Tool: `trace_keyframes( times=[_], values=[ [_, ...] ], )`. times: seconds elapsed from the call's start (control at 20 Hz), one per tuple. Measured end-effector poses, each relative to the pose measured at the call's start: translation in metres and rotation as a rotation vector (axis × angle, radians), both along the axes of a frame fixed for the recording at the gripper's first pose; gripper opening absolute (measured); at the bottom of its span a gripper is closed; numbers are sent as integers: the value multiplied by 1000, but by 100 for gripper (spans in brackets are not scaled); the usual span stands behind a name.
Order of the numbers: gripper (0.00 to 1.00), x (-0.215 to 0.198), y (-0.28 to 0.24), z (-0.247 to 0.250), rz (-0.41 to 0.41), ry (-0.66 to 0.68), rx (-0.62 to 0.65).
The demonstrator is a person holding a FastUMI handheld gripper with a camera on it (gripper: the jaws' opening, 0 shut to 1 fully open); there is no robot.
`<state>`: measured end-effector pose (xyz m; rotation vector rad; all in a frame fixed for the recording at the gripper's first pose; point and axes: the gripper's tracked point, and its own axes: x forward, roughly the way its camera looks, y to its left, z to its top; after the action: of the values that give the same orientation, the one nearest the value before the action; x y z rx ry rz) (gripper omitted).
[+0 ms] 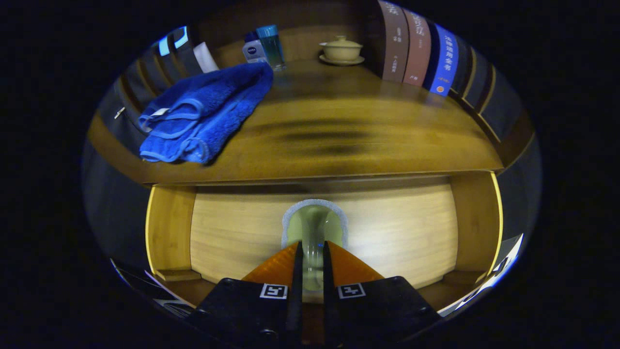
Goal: Pull open the drawer, take out the items inside it, and place them on the countertop above the cabinet.
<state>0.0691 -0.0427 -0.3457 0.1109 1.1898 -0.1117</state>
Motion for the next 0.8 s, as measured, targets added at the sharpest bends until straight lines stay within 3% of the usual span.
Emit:
trace_keyframes(
  times=[0.2, 0.35, 0.8],
  values=[
    [23, -17, 0, 46, -15, -124, 14],
    [23, -4, -1, 87, -21, -232, 24],
    [23, 115, -15, 122, -39, -349, 15]
  ],
)
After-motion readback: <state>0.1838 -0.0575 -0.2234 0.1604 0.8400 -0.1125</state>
